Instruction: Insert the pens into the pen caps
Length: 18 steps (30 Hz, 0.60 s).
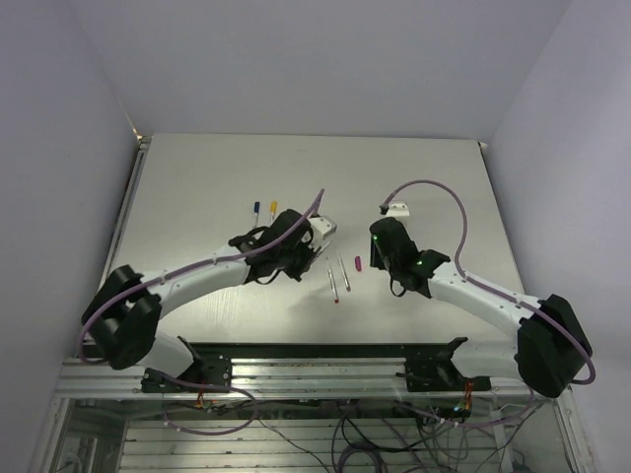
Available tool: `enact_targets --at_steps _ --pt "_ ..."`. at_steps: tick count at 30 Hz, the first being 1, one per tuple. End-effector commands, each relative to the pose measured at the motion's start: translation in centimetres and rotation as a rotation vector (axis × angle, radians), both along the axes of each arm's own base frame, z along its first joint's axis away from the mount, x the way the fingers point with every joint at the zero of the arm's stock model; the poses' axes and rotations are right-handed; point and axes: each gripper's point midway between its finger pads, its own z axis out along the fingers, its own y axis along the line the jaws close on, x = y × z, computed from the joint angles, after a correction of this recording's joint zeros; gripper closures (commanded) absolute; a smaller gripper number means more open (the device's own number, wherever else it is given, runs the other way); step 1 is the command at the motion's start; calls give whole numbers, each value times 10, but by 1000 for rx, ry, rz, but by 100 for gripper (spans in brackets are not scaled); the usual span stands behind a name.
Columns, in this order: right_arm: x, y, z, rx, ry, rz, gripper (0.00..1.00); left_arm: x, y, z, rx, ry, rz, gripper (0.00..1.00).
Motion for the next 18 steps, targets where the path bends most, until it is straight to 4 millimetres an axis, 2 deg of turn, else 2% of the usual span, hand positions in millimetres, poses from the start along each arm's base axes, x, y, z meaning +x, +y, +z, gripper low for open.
enact_targets --at_steps 1,6,8,18 --pt "2 0 -20 25 53 5 62 4 10 20 -85 -91 143 93" --pt "8 -3 -41 5 99 -6 58 -10 7 50 -318 -142 195 93" --pt "11 -4 -47 -8 109 -15 58 -17 6 55 -379 -141 202 93" --pt "24 -10 -69 -18 146 -55 60 -32 7 59 -408 -178 197 93"
